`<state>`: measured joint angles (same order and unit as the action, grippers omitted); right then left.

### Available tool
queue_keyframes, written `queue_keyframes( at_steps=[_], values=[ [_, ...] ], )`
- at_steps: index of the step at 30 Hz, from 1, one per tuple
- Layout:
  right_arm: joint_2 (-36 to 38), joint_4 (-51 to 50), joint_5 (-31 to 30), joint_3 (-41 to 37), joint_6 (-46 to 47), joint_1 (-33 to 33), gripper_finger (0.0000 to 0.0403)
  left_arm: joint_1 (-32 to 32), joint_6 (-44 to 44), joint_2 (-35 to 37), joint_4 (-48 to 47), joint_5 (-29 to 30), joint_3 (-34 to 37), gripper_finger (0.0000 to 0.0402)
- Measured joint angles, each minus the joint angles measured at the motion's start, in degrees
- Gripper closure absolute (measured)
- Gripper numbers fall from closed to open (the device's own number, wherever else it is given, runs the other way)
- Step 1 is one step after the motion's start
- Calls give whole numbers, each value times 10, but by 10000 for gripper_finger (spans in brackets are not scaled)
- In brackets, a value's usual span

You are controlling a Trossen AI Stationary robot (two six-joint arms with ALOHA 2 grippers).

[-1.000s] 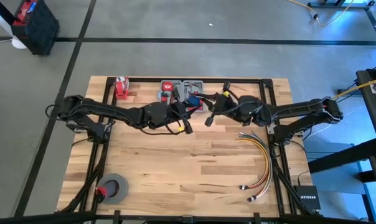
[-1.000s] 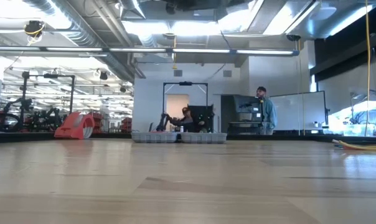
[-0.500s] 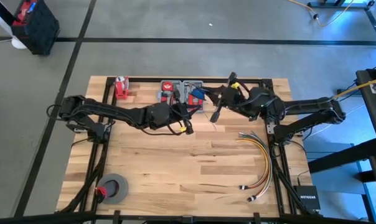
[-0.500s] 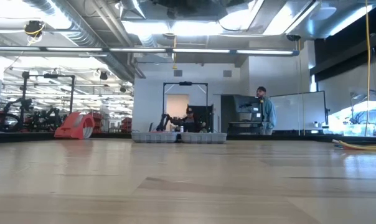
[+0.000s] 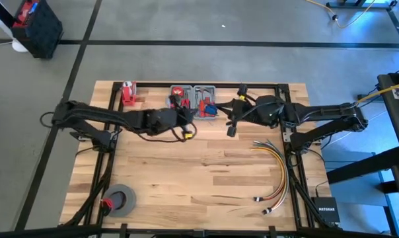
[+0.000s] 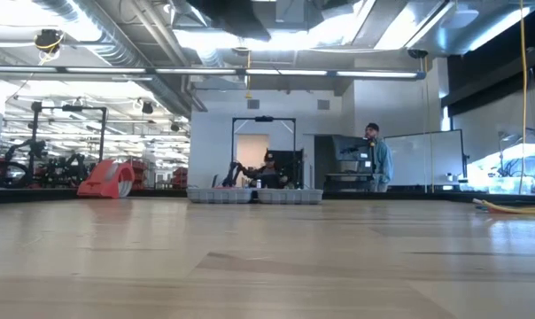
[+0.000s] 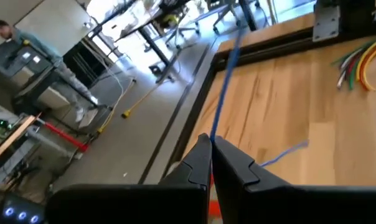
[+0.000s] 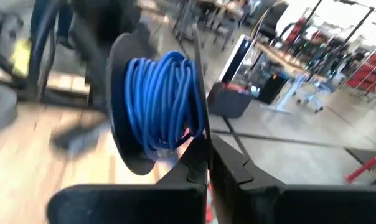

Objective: Coil cords
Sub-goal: Coil the blue wire into the black spool

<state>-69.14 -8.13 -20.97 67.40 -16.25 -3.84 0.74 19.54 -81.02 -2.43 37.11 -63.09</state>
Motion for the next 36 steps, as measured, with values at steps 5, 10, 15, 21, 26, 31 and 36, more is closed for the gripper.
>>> queue_keyframes(
  at_steps=[5,10,15,21,26,31,36],
  values=[
    [-10,-54,-52,-10,-2,0,397,-1,-32,81,-57,4,1,399],
    [-34,-58,-105,-20,-22,1,397,2,-77,130,-57,-27,0,399],
    [-72,-59,-137,-23,-48,1,397,11,-120,137,-27,-72,-1,399],
    [-121,-25,-198,-23,-74,2,397,20,-129,104,6,-80,-1,399],
    [-133,-20,-208,-23,-83,2,397,23,-110,99,-20,-80,-2,399],
    [-118,-20,-200,-22,-83,1,397,22,-119,93,-112,-80,-1,399],
    [-84,-1,-159,-21,-64,1,397,13,-147,72,-109,-81,17,386]
  ],
)
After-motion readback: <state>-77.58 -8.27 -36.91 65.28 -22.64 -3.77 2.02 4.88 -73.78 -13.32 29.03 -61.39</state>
